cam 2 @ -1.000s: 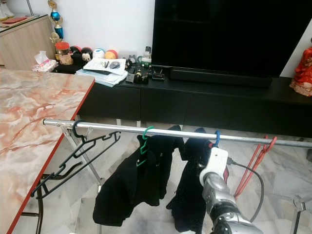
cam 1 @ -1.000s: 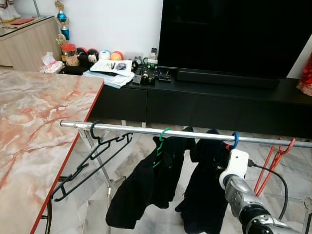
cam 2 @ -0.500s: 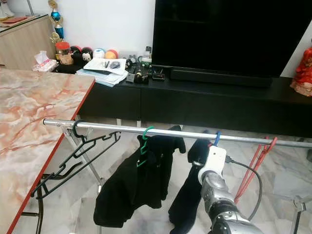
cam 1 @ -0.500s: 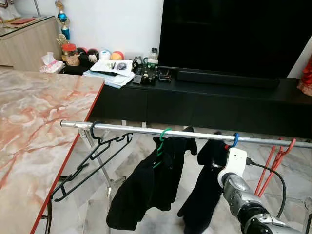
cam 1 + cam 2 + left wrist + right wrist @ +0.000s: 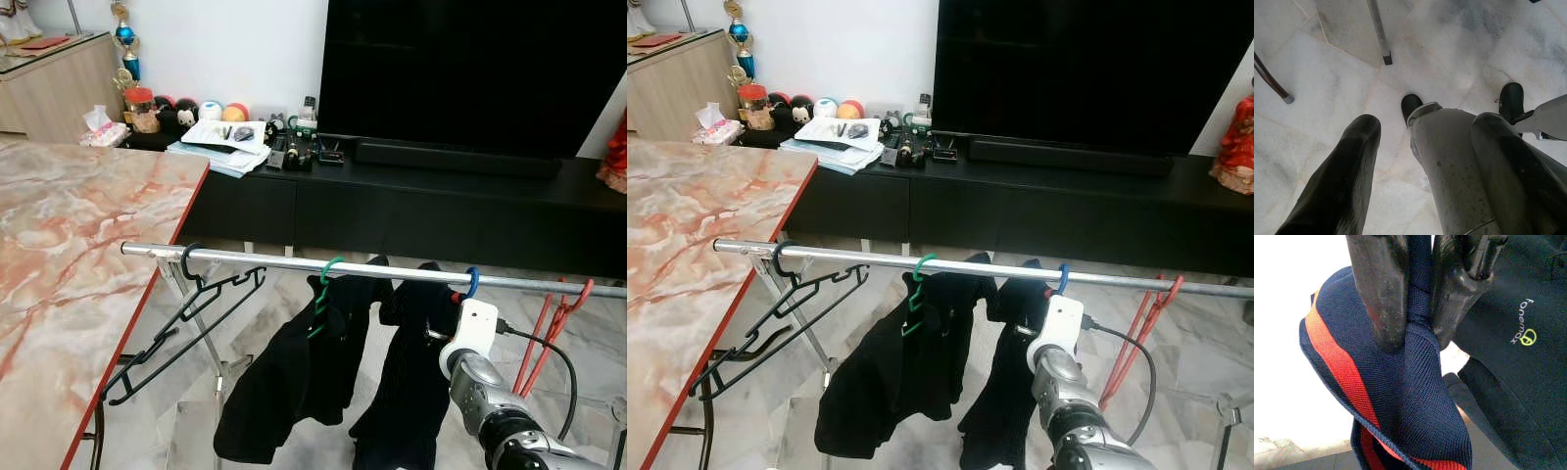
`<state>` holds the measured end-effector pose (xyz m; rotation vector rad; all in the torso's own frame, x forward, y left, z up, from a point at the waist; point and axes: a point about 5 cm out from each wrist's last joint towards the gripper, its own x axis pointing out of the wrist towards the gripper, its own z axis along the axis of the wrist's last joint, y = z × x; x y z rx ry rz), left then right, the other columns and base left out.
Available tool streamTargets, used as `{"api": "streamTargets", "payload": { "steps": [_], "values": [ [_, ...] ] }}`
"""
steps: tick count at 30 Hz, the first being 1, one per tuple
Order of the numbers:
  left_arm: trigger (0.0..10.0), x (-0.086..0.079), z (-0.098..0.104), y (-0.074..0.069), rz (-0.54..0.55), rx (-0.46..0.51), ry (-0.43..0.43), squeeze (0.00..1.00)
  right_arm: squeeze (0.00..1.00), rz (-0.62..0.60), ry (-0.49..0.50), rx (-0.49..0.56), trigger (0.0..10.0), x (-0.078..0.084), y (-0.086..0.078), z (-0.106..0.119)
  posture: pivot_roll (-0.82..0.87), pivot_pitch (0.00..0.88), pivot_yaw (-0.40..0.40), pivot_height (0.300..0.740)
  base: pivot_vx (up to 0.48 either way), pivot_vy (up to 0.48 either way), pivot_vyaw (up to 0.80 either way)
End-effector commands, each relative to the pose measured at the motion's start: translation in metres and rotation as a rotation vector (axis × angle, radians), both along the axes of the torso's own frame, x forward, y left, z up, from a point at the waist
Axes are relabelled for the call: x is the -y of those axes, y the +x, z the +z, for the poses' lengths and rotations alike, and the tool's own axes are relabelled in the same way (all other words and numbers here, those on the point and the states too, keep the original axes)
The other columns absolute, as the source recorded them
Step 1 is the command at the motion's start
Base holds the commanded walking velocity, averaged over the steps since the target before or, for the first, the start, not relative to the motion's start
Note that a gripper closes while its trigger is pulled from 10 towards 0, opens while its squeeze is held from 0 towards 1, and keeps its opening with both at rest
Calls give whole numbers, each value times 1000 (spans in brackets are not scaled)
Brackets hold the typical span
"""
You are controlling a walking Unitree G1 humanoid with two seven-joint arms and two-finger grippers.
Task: Hang hanger
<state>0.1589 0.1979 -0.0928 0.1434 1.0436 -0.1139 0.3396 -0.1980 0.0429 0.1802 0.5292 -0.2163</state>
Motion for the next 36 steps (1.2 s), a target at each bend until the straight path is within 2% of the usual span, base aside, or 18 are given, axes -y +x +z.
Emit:
{"api": "streamTargets", "payload": {
  "steps": [1, 4, 5, 6, 7, 16, 17, 30, 34, 36],
  "values": [
    [10000, 1, -4, -10, 0, -44, -3, 0, 1000, -3, 22, -42, 10000, -1, -8, -10, 149, 0, -85, 740, 0, 0, 0],
    [10000, 0, -4, -10, 2, -43, -3, 0, 1000, -6, 17, -45, 10000, -1, -8, -10, 150, 0, -84, 740, 0, 0, 0],
    [10000, 0, -4, -10, 3, -43, -3, 0, 749, -8, 14, -46, 10000, 0, -8, -10, 151, 0, -83, 740, 0, 0, 0],
    [10000, 0, -4, -10, 3, -43, -3, 0, 749, -8, 14, -46, 10000, 0, -8, -10, 151, 0, -83, 740, 0, 0, 0],
    [10000, 0, -4, -10, 3, -42, -4, 0, 0, -13, 9, -47, 10000, 3, -7, -9, 151, 0, -82, 740, 0, 0, 0],
    [10000, -1, -4, -9, 0, -40, -3, 0, 0, -32, 2, -54, 10000, 9, -6, -7, 158, 0, -78, 740, 0, 0, 0],
    [10000, 0, -4, -9, 0, -40, -4, 0, 0, -29, 4, -52, 0, 9, -6, -6, 158, 0, -78, 740, 0, 0, 0],
    [10000, -1, -5, -11, 3, -45, -3, 0, 0, -3, 19, -84, 0, 2, -9, -13, 172, 0, -78, 740, 0, 0, 0],
    [10000, -1, -5, -12, 1, -46, 0, 0, 0, -18, 14, -13, 0, 4, -5, -6, 171, 0, -80, 740, 0, 0, 0],
    [10000, -1, -5, -12, -1, -43, 8, 0, 0, -28, 11, 82, 0, 5, 0, 3, 159, 0, -78, 740, 0, 0, 0]
  ]
}}
